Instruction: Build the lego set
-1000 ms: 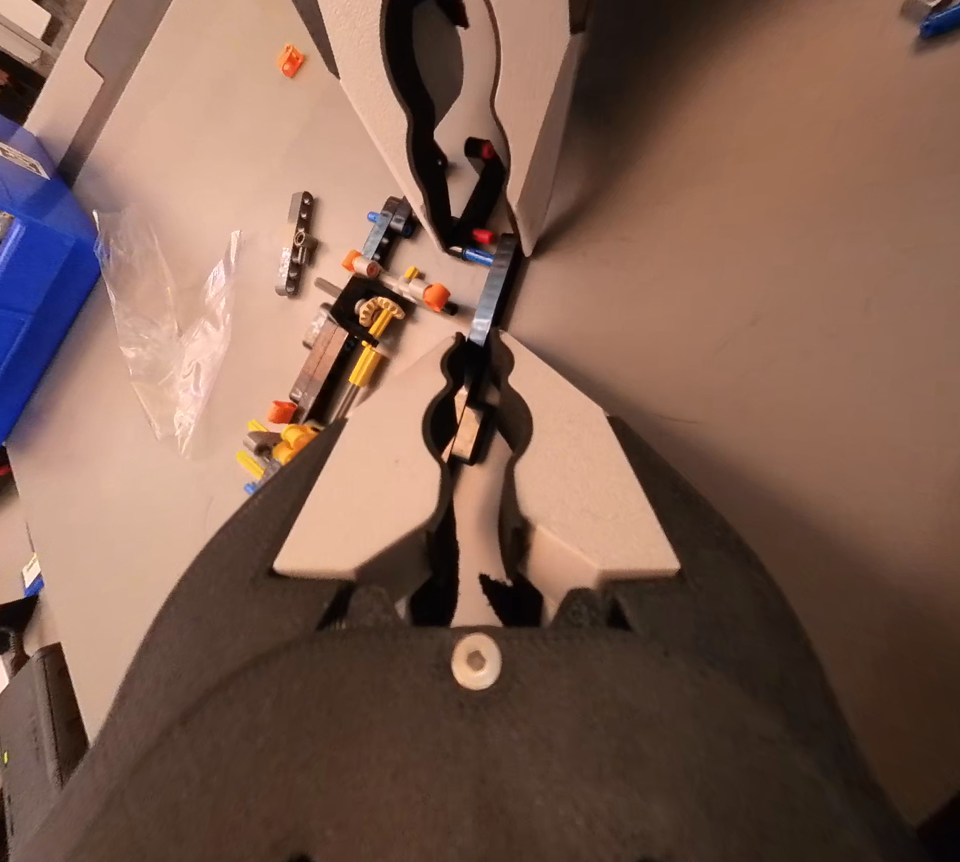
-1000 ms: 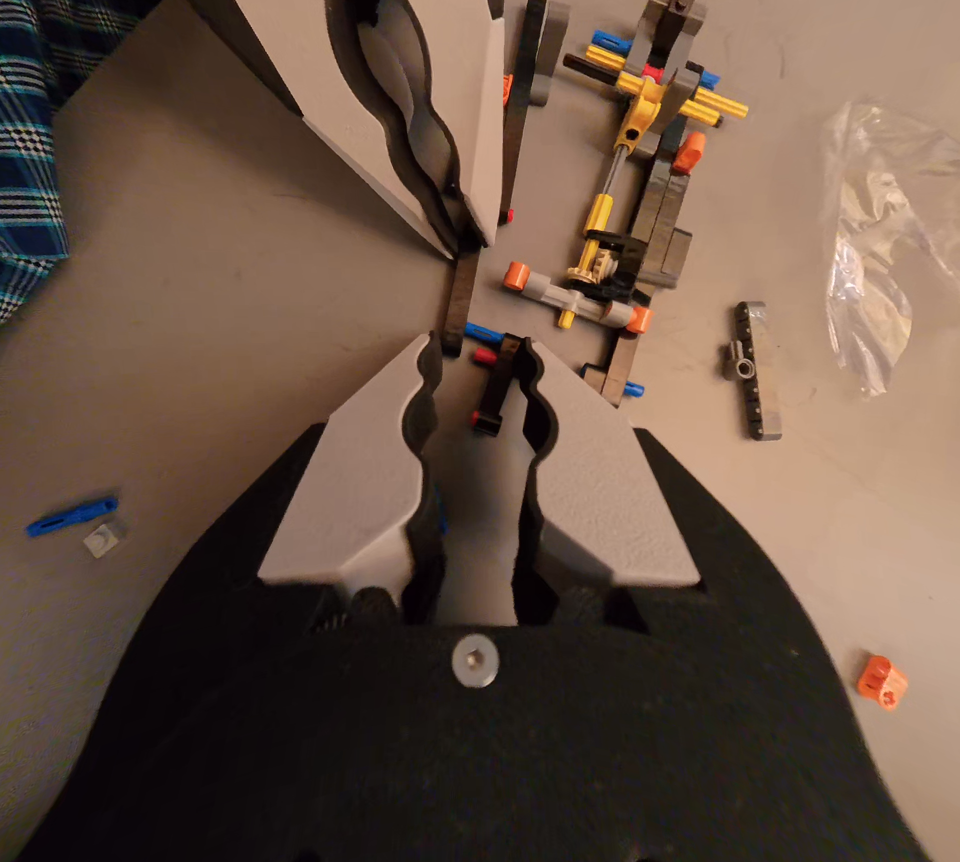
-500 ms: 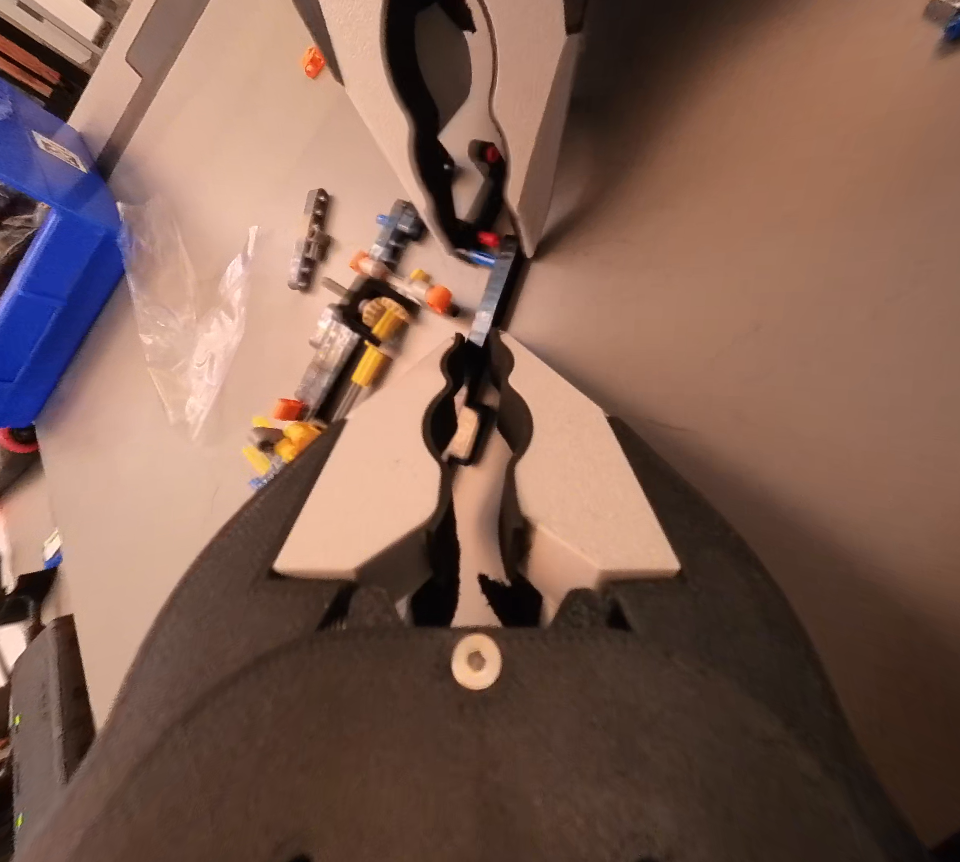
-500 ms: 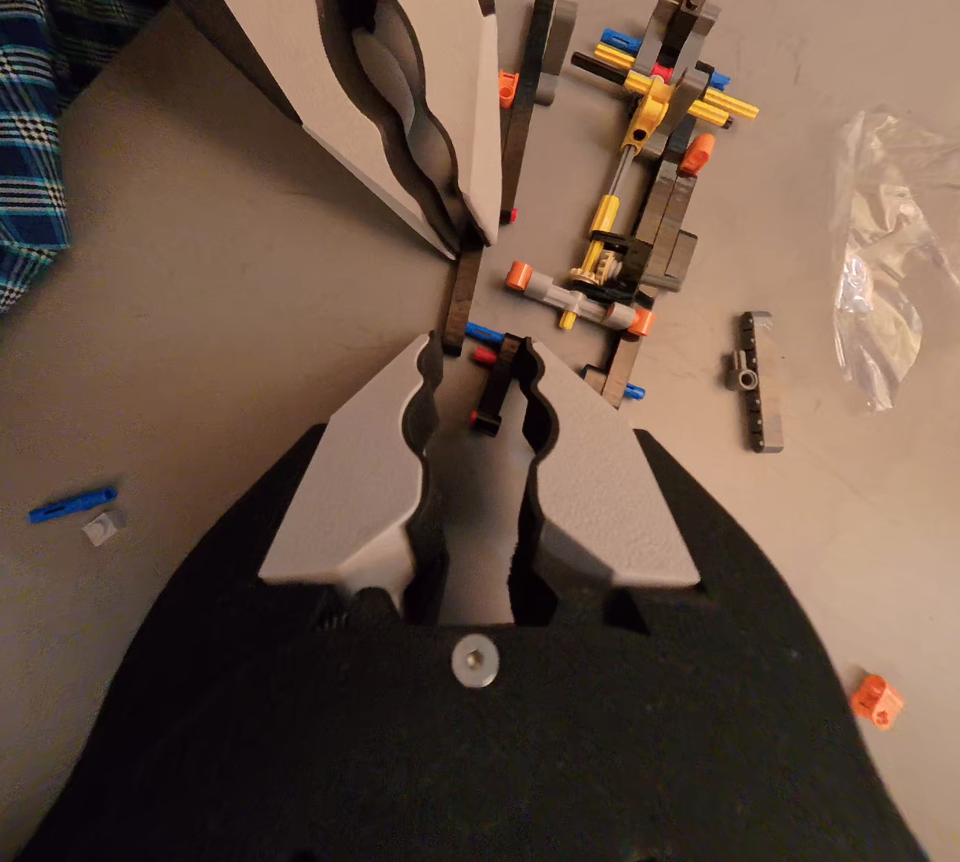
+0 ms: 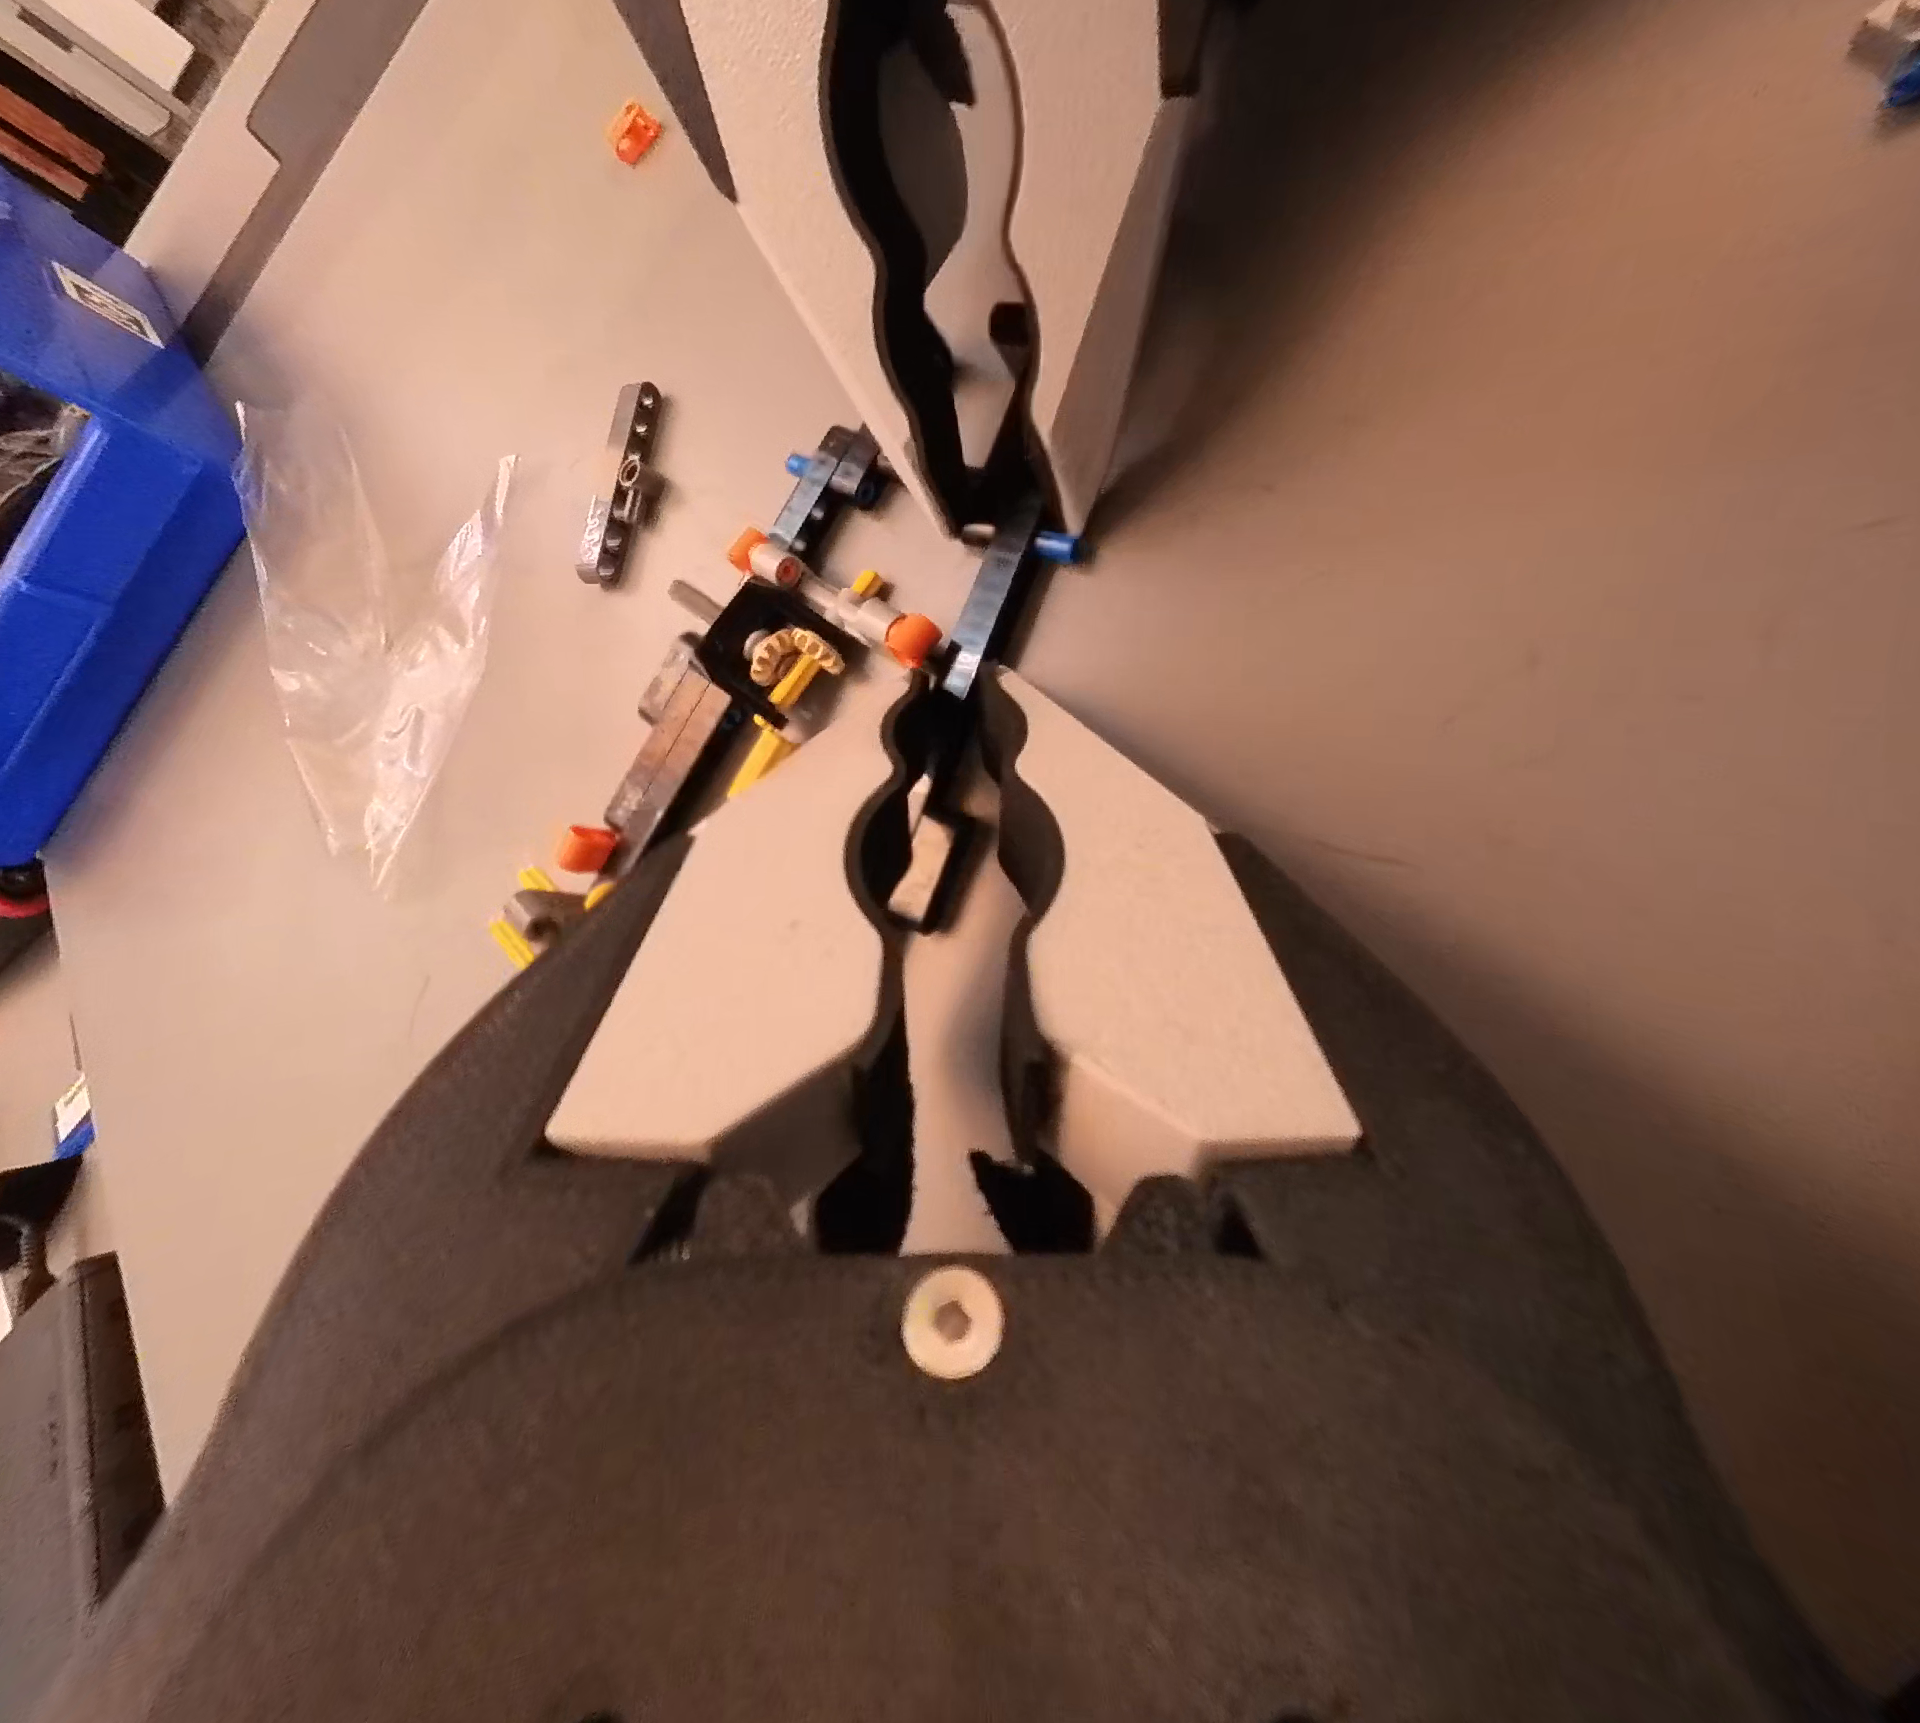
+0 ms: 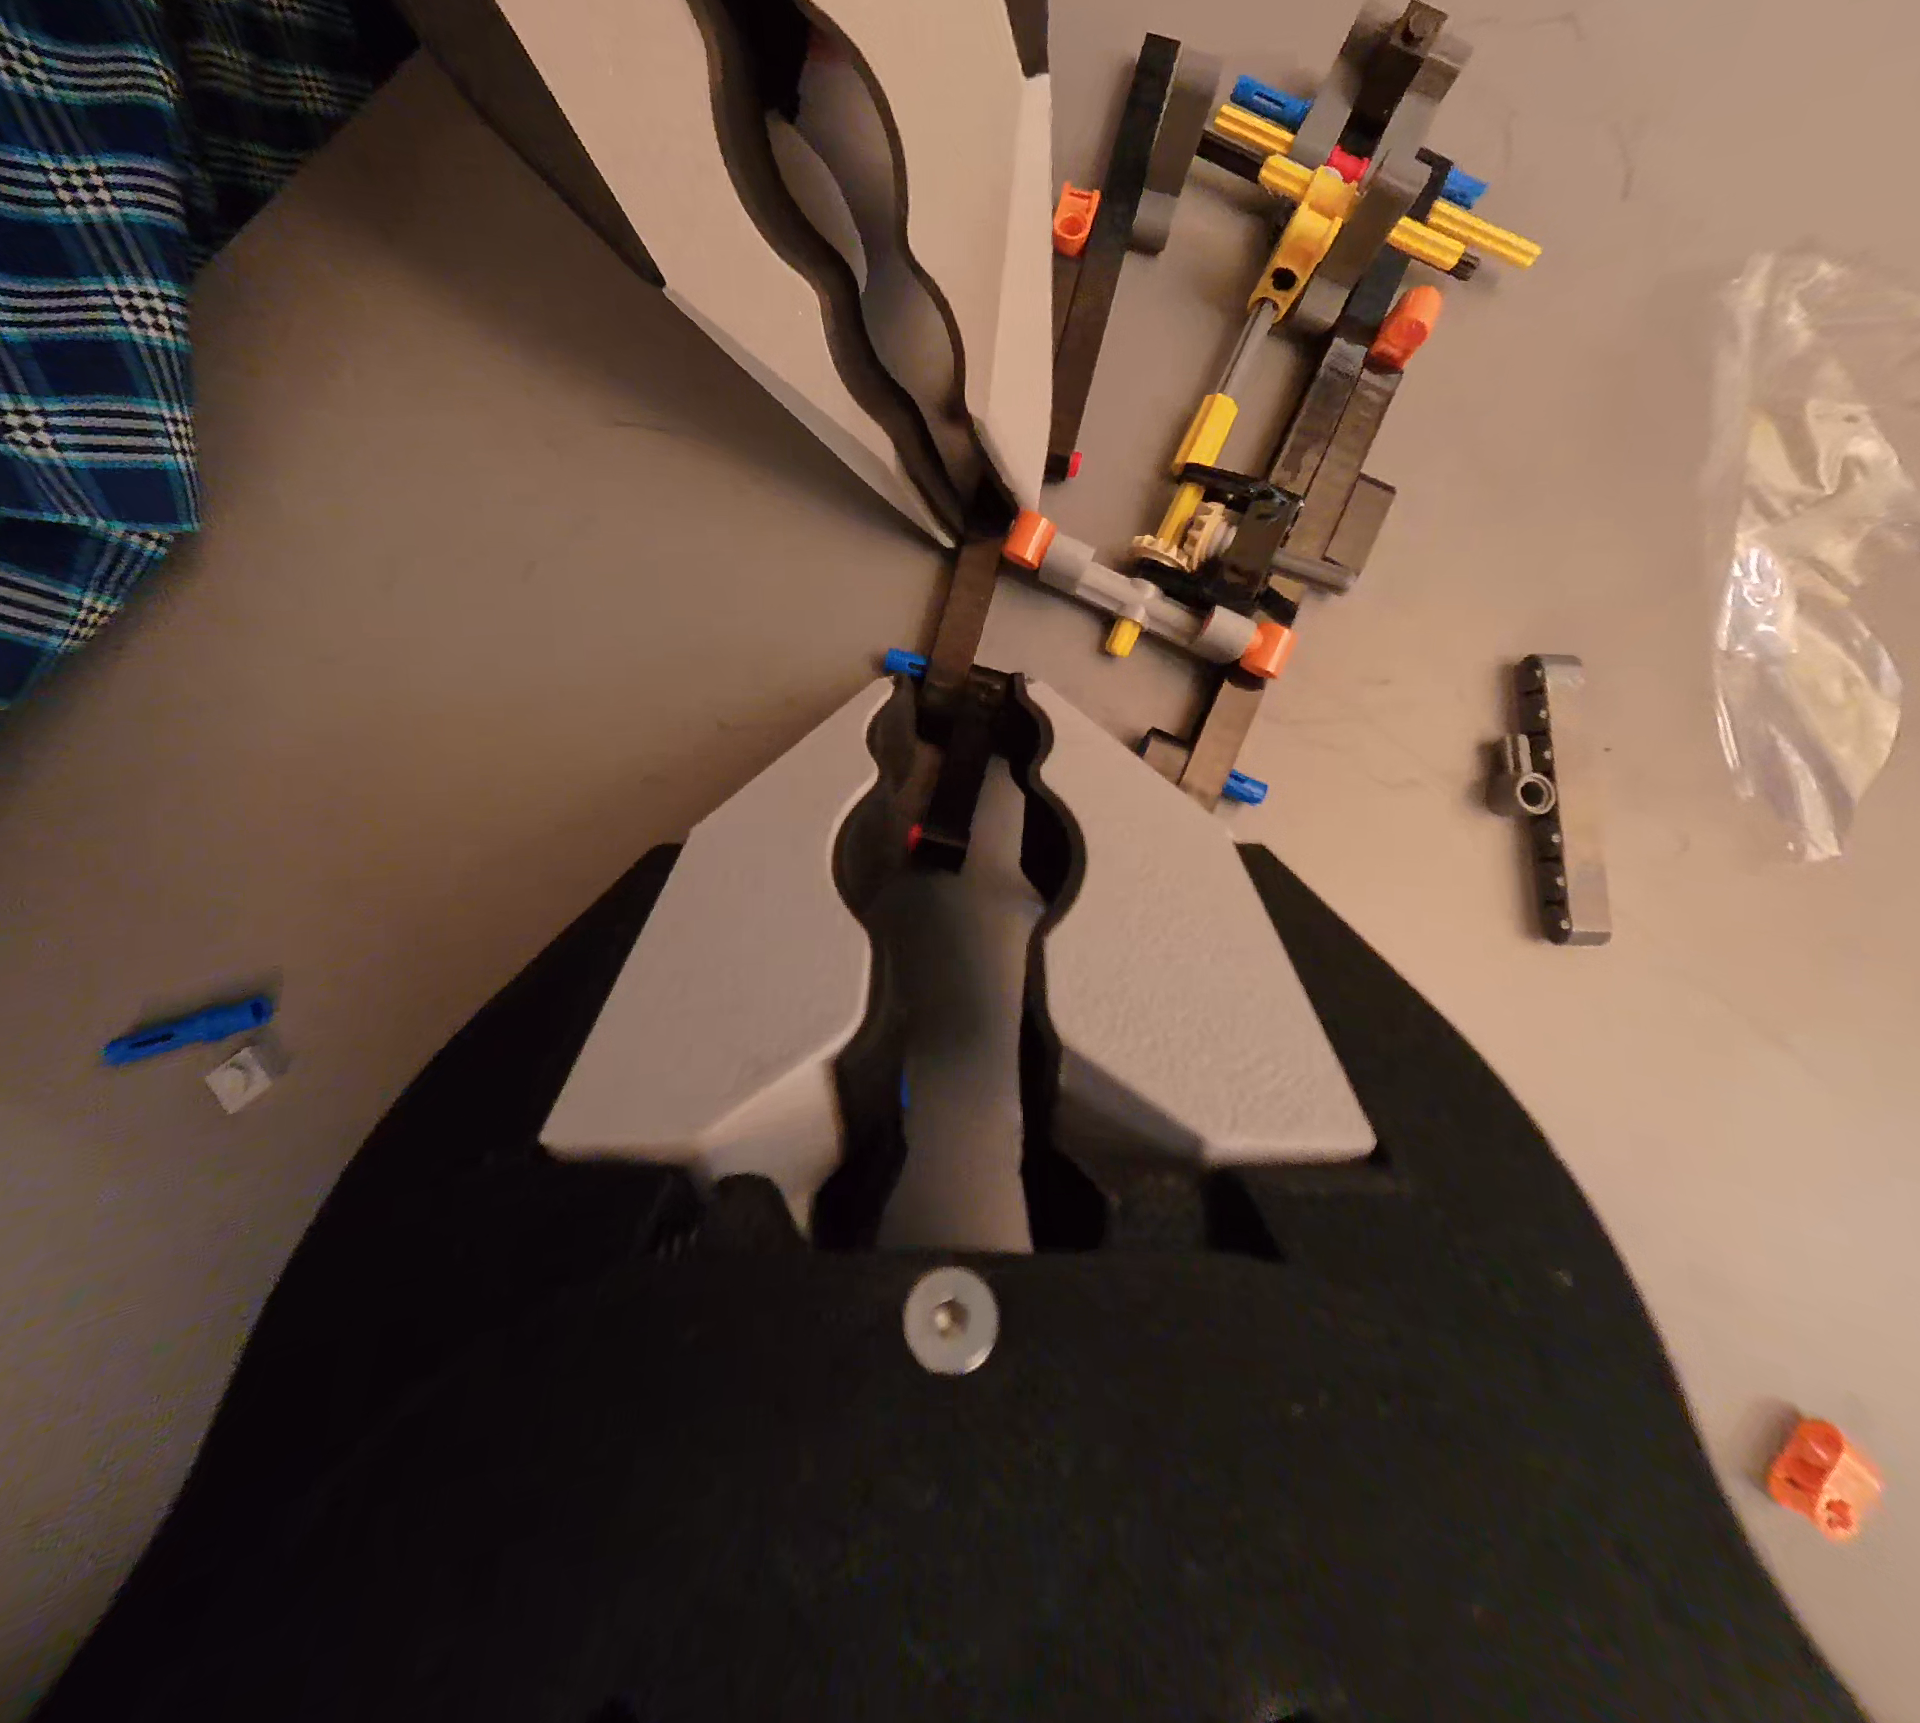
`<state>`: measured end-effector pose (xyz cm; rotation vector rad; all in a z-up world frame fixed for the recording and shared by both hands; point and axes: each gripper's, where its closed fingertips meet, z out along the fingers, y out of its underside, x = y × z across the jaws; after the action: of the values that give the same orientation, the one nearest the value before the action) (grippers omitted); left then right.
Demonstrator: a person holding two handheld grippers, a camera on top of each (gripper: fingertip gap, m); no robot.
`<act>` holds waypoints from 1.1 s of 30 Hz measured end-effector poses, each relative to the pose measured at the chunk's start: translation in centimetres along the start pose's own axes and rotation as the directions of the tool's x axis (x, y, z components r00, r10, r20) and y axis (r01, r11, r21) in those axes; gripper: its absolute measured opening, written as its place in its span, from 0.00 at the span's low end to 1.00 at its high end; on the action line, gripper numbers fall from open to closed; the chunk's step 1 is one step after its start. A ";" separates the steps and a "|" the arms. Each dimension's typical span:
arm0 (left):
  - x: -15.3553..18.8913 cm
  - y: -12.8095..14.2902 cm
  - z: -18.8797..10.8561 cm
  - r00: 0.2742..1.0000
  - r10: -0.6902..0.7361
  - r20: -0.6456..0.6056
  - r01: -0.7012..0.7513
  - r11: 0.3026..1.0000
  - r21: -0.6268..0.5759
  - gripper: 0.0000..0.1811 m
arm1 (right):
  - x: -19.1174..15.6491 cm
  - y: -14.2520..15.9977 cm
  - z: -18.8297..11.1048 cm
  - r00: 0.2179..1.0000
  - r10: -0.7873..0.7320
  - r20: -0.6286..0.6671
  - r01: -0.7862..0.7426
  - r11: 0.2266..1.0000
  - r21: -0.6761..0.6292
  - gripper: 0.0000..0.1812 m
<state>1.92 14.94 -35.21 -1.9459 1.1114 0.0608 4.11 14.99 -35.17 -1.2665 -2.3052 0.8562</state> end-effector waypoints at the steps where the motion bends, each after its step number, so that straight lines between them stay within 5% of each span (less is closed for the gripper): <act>1: 0.1 -0.1 0.0 1.000 0.003 -0.007 -0.003 1.000 0.004 0.04 | 0.0 0.0 0.0 1.000 0.001 0.001 -0.001 1.000 -0.003 0.10; 15: -0.2 -0.4 -1.6 1.000 0.015 -0.024 -0.015 1.000 0.009 0.20 | 0.6 0.5 -2.4 0.980 0.145 -0.134 -0.142 0.989 0.034 0.13; 20: -2.6 0.6 -2.7 0.998 0.056 -0.020 -0.057 0.998 -0.039 0.34 | 1.2 0.3 -2.8 0.964 0.165 -0.211 -0.162 0.986 0.033 0.26; 25: -3.2 1.5 -2.7 0.988 0.080 -0.133 -0.095 0.989 -0.113 0.49 | 2.5 1.3 -2.0 0.958 0.180 -0.226 -0.195 0.980 -0.046 0.42; 33: -3.4 2.4 -0.7 0.939 0.040 -0.342 -0.108 0.977 -0.183 0.54 | 2.6 1.4 -0.6 0.967 0.209 -0.143 -0.216 0.976 -0.038 0.38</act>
<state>-2.05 16.25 -34.89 -2.1450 1.4509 -0.1301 4.00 17.93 -35.58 -1.5667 -2.1241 0.7523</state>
